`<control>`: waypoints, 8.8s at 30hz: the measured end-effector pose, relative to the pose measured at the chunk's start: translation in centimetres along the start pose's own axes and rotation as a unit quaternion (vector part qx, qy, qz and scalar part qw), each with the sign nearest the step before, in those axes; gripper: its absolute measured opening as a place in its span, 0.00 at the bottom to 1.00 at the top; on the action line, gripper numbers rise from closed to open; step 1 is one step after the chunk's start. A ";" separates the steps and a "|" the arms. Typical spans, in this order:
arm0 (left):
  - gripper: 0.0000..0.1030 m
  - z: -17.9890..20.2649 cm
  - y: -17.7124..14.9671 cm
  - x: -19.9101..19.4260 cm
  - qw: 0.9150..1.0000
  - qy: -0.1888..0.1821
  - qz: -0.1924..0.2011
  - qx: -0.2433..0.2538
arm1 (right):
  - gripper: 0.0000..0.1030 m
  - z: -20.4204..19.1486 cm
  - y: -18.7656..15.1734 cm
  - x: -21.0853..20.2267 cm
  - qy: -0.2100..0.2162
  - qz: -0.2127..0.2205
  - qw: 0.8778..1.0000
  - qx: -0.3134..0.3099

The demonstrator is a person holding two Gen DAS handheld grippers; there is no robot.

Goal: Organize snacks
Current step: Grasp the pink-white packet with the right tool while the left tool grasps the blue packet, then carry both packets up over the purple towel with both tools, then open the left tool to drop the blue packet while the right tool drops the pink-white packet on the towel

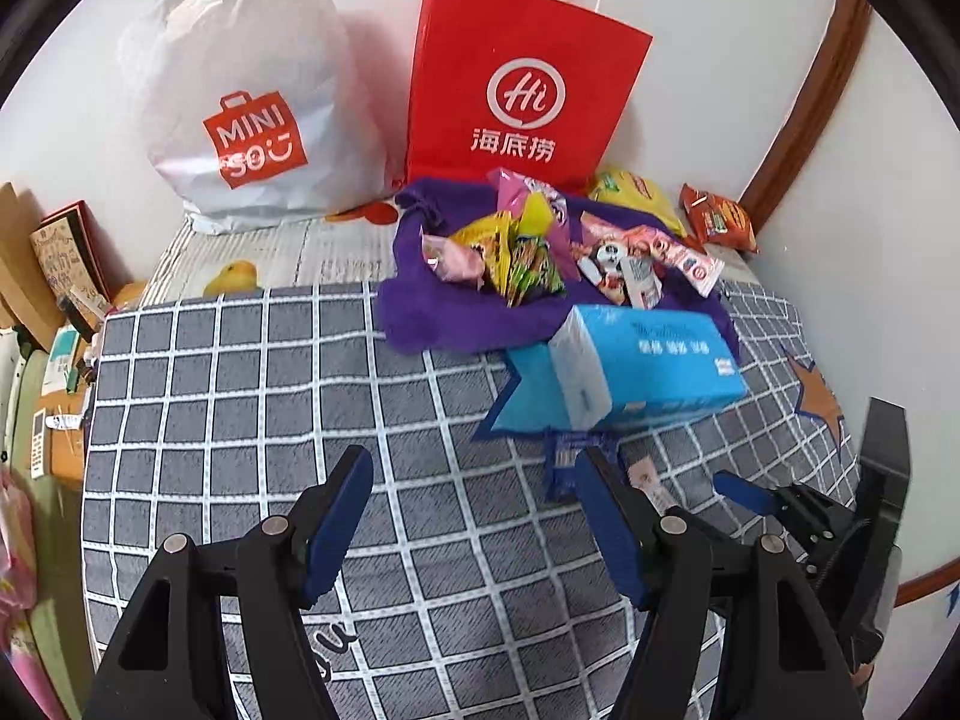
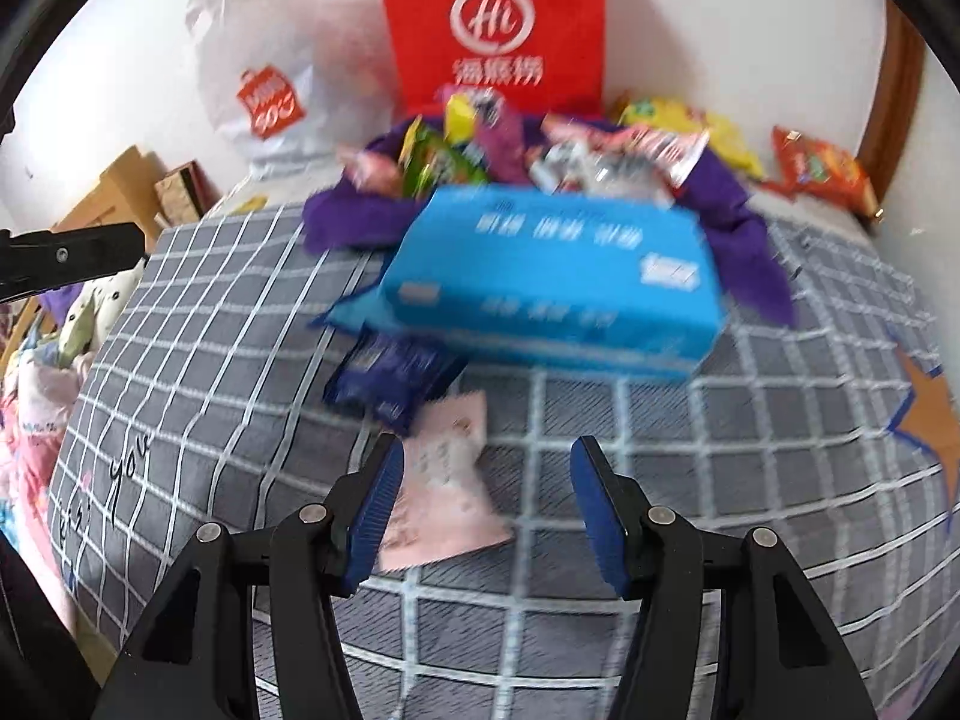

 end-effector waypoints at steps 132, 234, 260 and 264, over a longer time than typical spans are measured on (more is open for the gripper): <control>0.47 7.4 -4.3 12.0 0.997 0.040 0.027 0.053 | 0.39 11.5 -1.1 2.9 -0.055 0.031 0.997 0.034; 0.43 7.4 16.1 16.1 0.999 -0.040 -0.034 0.006 | 0.33 12.3 19.2 10.5 -0.015 -0.016 0.999 -0.042; 0.56 8.0 16.3 16.8 0.999 -0.032 -0.035 0.009 | 0.43 12.1 19.9 9.3 -0.013 0.013 0.999 -0.041; 0.65 8.1 16.7 15.7 0.999 -0.042 -0.028 0.002 | 0.47 12.0 20.4 8.4 -0.016 0.026 0.999 -0.041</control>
Point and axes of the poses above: each gripper's, at about its wrist camera, not at the fingertips, and x roughly the way its jaws point, z to its right, y to its top, the point moved 10 cm from there along x, roughly the way its jaws point, and after that the axes turned 4 degrees about -x, right-handed, at the moved point
